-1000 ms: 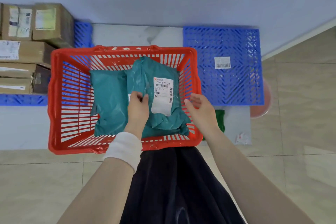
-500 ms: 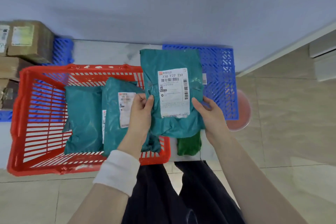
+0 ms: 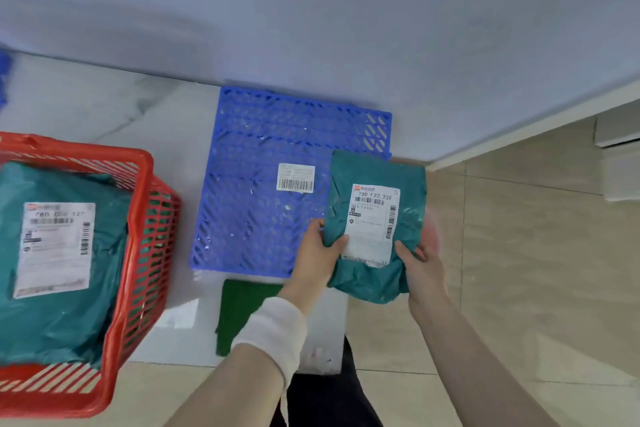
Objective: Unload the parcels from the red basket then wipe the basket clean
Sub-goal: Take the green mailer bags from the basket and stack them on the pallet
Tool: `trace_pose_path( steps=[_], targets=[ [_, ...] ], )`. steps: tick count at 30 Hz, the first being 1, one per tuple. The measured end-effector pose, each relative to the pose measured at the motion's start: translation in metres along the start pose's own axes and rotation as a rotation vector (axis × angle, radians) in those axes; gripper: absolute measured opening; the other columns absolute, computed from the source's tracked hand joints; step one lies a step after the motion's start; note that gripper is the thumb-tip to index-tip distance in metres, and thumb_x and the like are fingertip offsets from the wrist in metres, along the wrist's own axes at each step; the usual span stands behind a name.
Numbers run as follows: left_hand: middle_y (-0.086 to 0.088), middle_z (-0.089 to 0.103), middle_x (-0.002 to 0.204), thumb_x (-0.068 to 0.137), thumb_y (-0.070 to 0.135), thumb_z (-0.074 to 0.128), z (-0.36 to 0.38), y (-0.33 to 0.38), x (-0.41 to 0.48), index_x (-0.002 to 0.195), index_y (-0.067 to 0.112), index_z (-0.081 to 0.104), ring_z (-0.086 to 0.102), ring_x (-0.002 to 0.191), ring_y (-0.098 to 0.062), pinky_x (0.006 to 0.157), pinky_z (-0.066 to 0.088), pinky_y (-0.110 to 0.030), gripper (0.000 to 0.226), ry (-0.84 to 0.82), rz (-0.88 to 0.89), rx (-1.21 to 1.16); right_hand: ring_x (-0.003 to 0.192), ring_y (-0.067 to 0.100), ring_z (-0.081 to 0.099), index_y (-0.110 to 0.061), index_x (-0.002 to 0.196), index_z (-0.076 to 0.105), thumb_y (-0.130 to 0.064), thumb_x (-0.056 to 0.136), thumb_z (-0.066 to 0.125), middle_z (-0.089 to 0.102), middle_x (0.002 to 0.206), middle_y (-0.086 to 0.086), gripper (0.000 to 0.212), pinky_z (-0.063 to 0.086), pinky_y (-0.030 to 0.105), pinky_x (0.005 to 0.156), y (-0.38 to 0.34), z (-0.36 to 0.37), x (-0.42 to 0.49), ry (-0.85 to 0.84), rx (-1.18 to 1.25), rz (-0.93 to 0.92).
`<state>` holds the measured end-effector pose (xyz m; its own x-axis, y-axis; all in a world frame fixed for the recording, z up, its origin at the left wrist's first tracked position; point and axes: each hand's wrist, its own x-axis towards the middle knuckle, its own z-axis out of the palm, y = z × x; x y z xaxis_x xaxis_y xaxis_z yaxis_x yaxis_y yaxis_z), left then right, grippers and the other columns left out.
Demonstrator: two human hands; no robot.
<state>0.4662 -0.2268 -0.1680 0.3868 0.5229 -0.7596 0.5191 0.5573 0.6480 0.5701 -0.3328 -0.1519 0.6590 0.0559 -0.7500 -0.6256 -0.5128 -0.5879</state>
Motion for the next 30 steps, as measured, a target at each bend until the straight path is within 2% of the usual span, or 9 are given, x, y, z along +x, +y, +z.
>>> trace_pose_path(
  steps=[3, 6, 10, 14, 17, 20, 22, 25, 30],
  targets=[
    [-0.016, 0.061, 0.115, 0.085, 0.009, 0.060, 0.007, 0.008, 0.053, 0.109, 0.010, 0.048, 0.060, 0.103, -0.032, 0.091, 0.049, -0.048, 0.026, 0.033, -0.011, 0.057, 0.079, 0.010, 0.063, -0.011, 0.107, 0.062, -0.015, 0.085, 0.064, 0.069, 0.098, 0.002, 0.022, 0.051, 0.028, 0.067, -0.011, 0.016, 0.053, -0.033, -0.058, -0.017],
    [-0.015, 0.060, 0.116, 0.086, 0.010, 0.059, 0.015, 0.020, 0.109, 0.115, 0.004, 0.047, 0.059, 0.105, -0.031, 0.091, 0.048, -0.047, 0.032, 0.087, 0.013, 0.109, 0.086, 0.018, 0.065, -0.016, 0.097, 0.062, -0.018, 0.085, 0.064, 0.068, 0.091, -0.004, 0.012, 0.054, 0.039, 0.083, -0.027, 0.043, 0.106, -0.037, -0.138, -0.068],
    [-0.012, 0.059, 0.117, 0.087, 0.011, 0.058, 0.023, 0.032, 0.168, 0.118, 0.005, 0.047, 0.058, 0.104, -0.029, 0.091, 0.048, -0.043, 0.033, 0.155, 0.071, 0.119, 0.101, 0.022, 0.063, -0.017, 0.113, 0.060, -0.025, 0.083, 0.065, 0.067, 0.113, 0.004, 0.031, 0.050, 0.042, 0.094, -0.043, 0.077, 0.162, 0.000, -0.215, -0.134],
    [-0.010, 0.058, 0.119, 0.087, 0.008, 0.056, 0.029, 0.029, 0.200, 0.120, 0.006, 0.046, 0.057, 0.101, -0.022, 0.087, 0.047, -0.033, 0.035, 0.225, 0.091, 0.064, 0.096, 0.026, 0.066, -0.014, 0.101, 0.068, -0.026, 0.082, 0.065, 0.071, 0.103, 0.007, 0.023, 0.052, 0.045, 0.090, -0.045, 0.092, 0.193, 0.033, -0.326, -0.199],
    [-0.011, 0.058, 0.119, 0.088, 0.008, 0.056, 0.031, 0.027, 0.207, 0.121, 0.005, 0.045, 0.057, 0.106, -0.025, 0.082, 0.043, -0.026, 0.035, 0.253, 0.106, 0.093, 0.092, 0.028, 0.067, -0.013, 0.095, 0.070, -0.028, 0.081, 0.066, 0.072, 0.098, 0.009, 0.021, 0.053, 0.046, 0.088, -0.043, 0.095, 0.201, 0.033, -0.356, -0.193],
    [-0.007, 0.057, 0.120, 0.088, 0.011, 0.057, 0.031, 0.027, 0.202, 0.125, 0.007, 0.042, 0.056, 0.107, -0.022, 0.072, 0.038, -0.015, 0.040, 0.240, 0.130, 0.135, 0.098, 0.027, 0.066, -0.014, 0.103, 0.068, -0.034, 0.077, 0.069, 0.071, 0.104, 0.007, 0.033, 0.051, 0.047, 0.091, -0.040, 0.093, 0.198, 0.023, -0.358, -0.187],
    [-0.004, 0.056, 0.118, 0.086, 0.012, 0.060, 0.029, 0.029, 0.190, 0.128, 0.006, 0.040, 0.055, 0.104, -0.018, 0.070, 0.036, -0.010, 0.047, 0.260, 0.162, 0.132, 0.113, 0.027, 0.057, -0.017, 0.122, 0.058, -0.041, 0.072, 0.069, 0.064, 0.119, 0.004, 0.057, 0.044, 0.048, 0.099, -0.038, 0.089, 0.187, 0.052, -0.388, -0.218],
    [-0.005, 0.053, 0.123, 0.086, 0.012, 0.061, 0.022, 0.033, 0.163, 0.130, 0.004, 0.041, 0.051, 0.111, -0.017, 0.084, 0.037, -0.016, 0.049, 0.317, 0.198, 0.168, 0.128, 0.029, 0.040, -0.016, 0.135, 0.043, -0.043, 0.076, 0.068, 0.047, 0.136, 0.008, 0.070, 0.034, 0.048, 0.107, -0.039, 0.078, 0.155, 0.120, -0.517, -0.300],
    [-0.007, 0.049, 0.132, 0.088, 0.014, 0.058, 0.005, 0.032, 0.096, 0.129, 0.007, 0.042, 0.046, 0.123, -0.020, 0.104, 0.038, -0.033, 0.044, 0.313, 0.237, 0.226, 0.130, 0.028, 0.034, -0.019, 0.135, 0.042, -0.042, 0.079, 0.066, 0.044, 0.137, 0.009, 0.065, 0.031, 0.042, 0.108, -0.038, 0.071, 0.085, 0.064, -0.598, -0.436]
  ],
)
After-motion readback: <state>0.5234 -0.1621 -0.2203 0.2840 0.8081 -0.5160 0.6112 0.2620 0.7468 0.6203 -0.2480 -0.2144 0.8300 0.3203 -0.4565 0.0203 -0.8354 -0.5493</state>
